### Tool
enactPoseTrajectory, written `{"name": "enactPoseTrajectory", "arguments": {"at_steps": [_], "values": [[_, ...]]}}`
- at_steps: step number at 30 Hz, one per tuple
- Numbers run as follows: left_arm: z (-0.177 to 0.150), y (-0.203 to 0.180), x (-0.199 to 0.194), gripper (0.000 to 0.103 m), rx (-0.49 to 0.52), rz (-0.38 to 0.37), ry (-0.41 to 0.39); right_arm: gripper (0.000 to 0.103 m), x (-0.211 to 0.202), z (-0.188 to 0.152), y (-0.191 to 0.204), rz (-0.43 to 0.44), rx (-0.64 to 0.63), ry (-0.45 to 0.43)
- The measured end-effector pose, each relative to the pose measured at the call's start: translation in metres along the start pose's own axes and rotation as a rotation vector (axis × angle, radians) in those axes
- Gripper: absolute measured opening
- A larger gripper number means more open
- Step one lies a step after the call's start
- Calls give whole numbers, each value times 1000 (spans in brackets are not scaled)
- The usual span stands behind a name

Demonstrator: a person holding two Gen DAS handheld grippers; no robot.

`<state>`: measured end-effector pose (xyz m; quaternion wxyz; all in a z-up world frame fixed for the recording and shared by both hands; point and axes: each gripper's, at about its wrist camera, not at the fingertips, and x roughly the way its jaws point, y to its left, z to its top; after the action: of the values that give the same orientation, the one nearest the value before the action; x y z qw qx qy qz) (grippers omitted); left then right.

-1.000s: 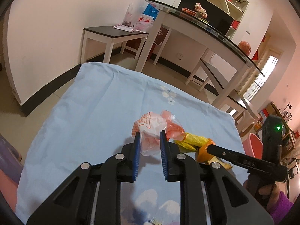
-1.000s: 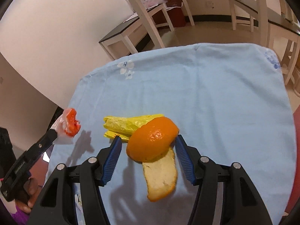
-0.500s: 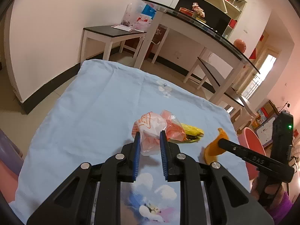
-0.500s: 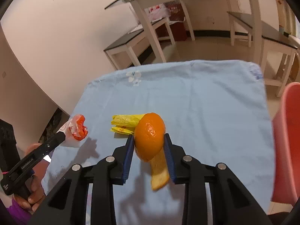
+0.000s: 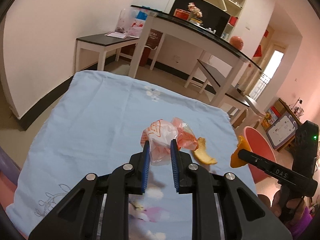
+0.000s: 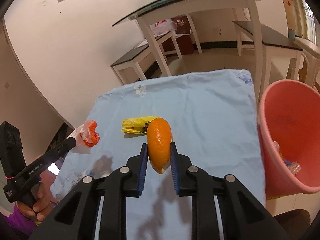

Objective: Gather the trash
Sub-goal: 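Carry both items over the pink bucket and open both tools to drop them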

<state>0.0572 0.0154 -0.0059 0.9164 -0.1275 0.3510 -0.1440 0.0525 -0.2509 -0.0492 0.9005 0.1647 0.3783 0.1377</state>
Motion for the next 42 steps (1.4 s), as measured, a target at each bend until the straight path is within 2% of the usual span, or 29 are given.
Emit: {"name": "enactPoseTrajectory", "arguments": {"at_steps": [5,14,22,31,38,42], "values": [[-2,-32,4,19,47,-53,12,21,-25,2,-10,-28,3,-65],[3,-104,14,19,160,-166,1,21,-70,2,-69,-133,119,-160],[3,-158,33,19,222,-233,20,21,-101,3,-119,-233,179,-219],[-7,-215,61,20,313,-293,79,21,-115,-11,-169,-282,265,-226],[-22,-254,87,20,371,-323,131,21,-111,-17,-188,-290,292,-220],[-28,-264,106,20,366,-341,181,22,-104,-18,-200,-293,308,-212]]}}
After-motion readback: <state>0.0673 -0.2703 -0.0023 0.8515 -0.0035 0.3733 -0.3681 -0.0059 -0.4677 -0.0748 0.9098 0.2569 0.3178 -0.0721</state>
